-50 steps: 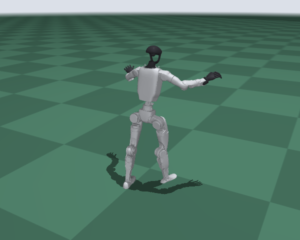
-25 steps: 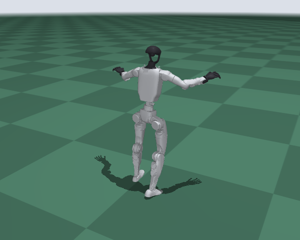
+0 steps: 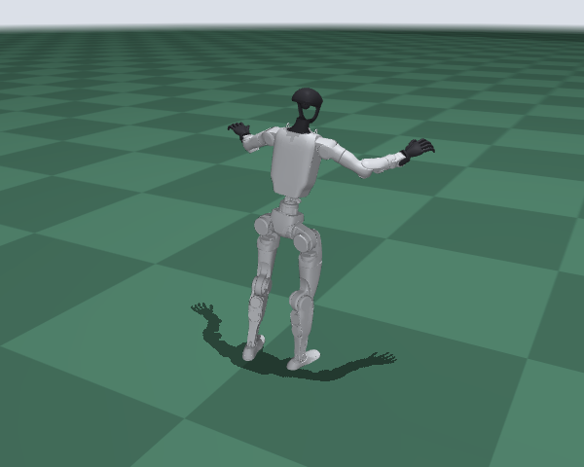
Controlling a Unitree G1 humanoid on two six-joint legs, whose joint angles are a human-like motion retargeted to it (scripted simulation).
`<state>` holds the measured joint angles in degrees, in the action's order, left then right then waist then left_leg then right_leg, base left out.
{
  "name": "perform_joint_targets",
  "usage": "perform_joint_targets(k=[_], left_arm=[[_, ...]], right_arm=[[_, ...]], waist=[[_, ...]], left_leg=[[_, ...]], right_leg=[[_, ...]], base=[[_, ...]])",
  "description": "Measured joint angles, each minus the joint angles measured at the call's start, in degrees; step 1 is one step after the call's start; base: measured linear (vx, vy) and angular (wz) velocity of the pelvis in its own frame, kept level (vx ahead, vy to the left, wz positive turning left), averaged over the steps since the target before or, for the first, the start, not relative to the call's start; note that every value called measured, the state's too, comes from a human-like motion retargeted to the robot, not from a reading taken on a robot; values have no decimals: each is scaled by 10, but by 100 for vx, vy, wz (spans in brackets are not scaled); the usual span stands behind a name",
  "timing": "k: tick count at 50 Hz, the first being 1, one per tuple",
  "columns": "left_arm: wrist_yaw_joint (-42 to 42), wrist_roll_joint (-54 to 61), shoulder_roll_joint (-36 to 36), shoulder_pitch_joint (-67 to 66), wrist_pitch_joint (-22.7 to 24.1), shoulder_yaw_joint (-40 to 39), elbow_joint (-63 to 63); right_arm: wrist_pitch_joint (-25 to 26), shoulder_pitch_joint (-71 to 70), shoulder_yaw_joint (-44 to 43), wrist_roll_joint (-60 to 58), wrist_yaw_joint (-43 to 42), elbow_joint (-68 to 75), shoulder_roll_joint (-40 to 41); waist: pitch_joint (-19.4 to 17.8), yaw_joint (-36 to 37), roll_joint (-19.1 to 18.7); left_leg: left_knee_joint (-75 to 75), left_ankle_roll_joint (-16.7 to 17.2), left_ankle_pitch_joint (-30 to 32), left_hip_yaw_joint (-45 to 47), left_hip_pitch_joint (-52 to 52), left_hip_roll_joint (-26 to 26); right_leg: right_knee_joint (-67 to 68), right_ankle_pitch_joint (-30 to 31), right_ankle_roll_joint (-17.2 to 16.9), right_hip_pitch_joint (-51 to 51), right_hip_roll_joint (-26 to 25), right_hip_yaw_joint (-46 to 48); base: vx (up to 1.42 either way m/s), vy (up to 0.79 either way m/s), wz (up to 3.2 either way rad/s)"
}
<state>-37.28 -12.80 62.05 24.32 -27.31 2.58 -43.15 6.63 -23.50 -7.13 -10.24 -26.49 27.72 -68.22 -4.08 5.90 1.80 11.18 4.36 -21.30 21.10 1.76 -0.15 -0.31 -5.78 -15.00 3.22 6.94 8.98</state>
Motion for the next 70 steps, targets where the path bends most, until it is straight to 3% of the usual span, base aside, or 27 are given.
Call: perform_joint_targets(k=[2, 5, 10, 14, 17, 22, 25, 27, 31, 35, 39, 43, 49, 55, 58, 60, 62, 65, 68, 70], left_arm=[[-19, 56, -8, 2, -16, -13, 4], [-46, 89, -7, 5, 13, -14, 10], [-106, 149, 3, 29, 109, -13, 17], [-114, 162, 15, 49, 130, -3, 8], [-89, 152, 17, 60, 90, 9, -4], [-1, 97, 4, 72, -36, 33, -12], [42, 14, -3, 70, -34, 43, -10], [55, -3, -7, 67, -45, 38, -11], [69, -15, -8, 57, -70, 25, -12], [105, -32, -2, 48, -124, 23, -16], [153, -70, 8, 47, -166, 32, -9], [167, -111, 15, 43, -144, 45, 0], [115, -92, 22, 39, -84, 46, 19], [-24, 1, 30, 36, 2, 31, 43], [-109, 34, 33, 41, 84, 32, 54], [-176, 60, 32, 51, 156, 34, 63], [-221, 89, 29, 64, 208, 37, 67], [-199, 119, 27, 79, 163, 47, 60], [-149, 102, 32, 98, 98, 67, 50], [-118, 122, 30, 118, 38, 72, 43]], right_arm=[[27, 11, -17, -26, 18, -1, -2], [11, 37, -40, -15, 2, -13, -3], [-33, 75, -67, 0, -43, -22, 13], [-50, 93, -66, 14, -55, -25, 32], [-37, 103, -66, 25, -40, -24, 40], [23, 107, -76, 21, 19, -24, 41], [12, 107, -79, -3, 34, -33, 45], [17, 107, -83, -8, 46, -39, 49], [32, 111, -80, -8, 66, -55, 54], [74, 120, -69, -8, 92, -60, 54], [108, 133, -64, -3, 116, -60, 58], [82, 152, -64, 11, 116, -60, 67], [40, 162, -50, -1, 101, -63, 69], [-7, 144, -25, 1, 38, -67, 56], [-51, 132, -15, 8, -14, -68, 57], [-83, 123, -11, 8, -56, -68, 61], [-96, 115, -10, 5, -81, -66, 66], [-59, 109, -11, 0, -51, -60, 70], [-33, 99, -8, 11, -26, -55, 69], [8, 83, -5, 0, 6, -40, 64]], waist=[[14, -11, -19], [19, -52, -44], [11, -121, -56], [-3, -155, -49], [-16, -165, -45], [-28, -152, -40], [-13, -126, -29], [-3, -121, -22], [9, -127, -1], [6, -139, 39], [-10, -140, 83], [-7, -128, 74], [-13, -95, 63], [-51, -63, 42], [-67, -59, 36], [-74, -60, 35], [-76, -63, 37], [-71, -68, 34], [-65, -74, 21], [-63, -62, 6]], left_leg=[[-93, -14, 42, -70, 45, -15], [-136, -12, 55, -145, 72, -15], [-162, -9, 44, -109, 57, -10], [-162, -3, 47, -52, 35, -8], [-162, 11, 51, 4, 29, -4], [-162, 25, 52, 128, 40, -14], [-161, 24, 47, 222, 50, -30], [-148, 22, 41, 273, 54, -39], [-105, 7, 39, 360, 73, -53], [-2, -46, 46, 422, 105, -59], [244, -102, 33, 346, 69, 0], [403, -72, 13, 137, -52, 29], [366, -74, -29, -16, -88, 40], [210, -69, -34, -225, -21, 17], [155, -58, -32, -290, 20, 2], [110, -49, -29, -267, 45, 1], [57, -45, -20, -207, 61, -3], [-14, -37, 5, -128, 70, -16], [-58, -4, 33, -74, 67, -15], [-129, -4, 76, -48, 80, -15]], right_leg=[[-39, 32, 0, 2, -22, -15], [-46, 49, 0, 16, -42, -18], [-40, 76, 0, 66, -55, -37], [-33, 63, 12, 106, -61, -49], [-29, 38, 27, 116, -56, 32], [-10, 21, 34, 95, -17, 292], [93, 3, 36, 113, 35, 385], [102, 11, 23, 114, 44, 386], [68, 48, 0, 115, 22, 279], [33, 56, 0, 75, 31, 170], [21, 53, 4, 31, 50, 61], [19, 50, 5, 24, 13, -41], [-17, 87, 0, 10, -40, -205], [-43, 111, 0, -22, -84, -363], [-45, 108, 0, -18, -88, -416], [-47, 106, 0, -5, -84, -429], [-47, 100, 0, 21, -69, -400], [-47, 72, 5, 64, -31, -282], [-47, 45, 5, 75, 7, -79], [-47, 70, 11, 73, 15, 17]], base=[[-18, 6, -24], [-21, 9, -15], [-27, 11, -44], [-26, 6, -120], [-16, 3, -180], [-2, 6, -238], [10, 6, -295], [15, 3, -259], [17, -5, -226], [27, 1, -212], [23, 6, -232], [13, 11, -264], [5, 13, -274], [-6, 22, -264], [-22, 36, -223], [-31, 37, -193], [-39, 41, -176], [-43, 39, -157], [-39, 26, -134], [-41, 19, -157]])
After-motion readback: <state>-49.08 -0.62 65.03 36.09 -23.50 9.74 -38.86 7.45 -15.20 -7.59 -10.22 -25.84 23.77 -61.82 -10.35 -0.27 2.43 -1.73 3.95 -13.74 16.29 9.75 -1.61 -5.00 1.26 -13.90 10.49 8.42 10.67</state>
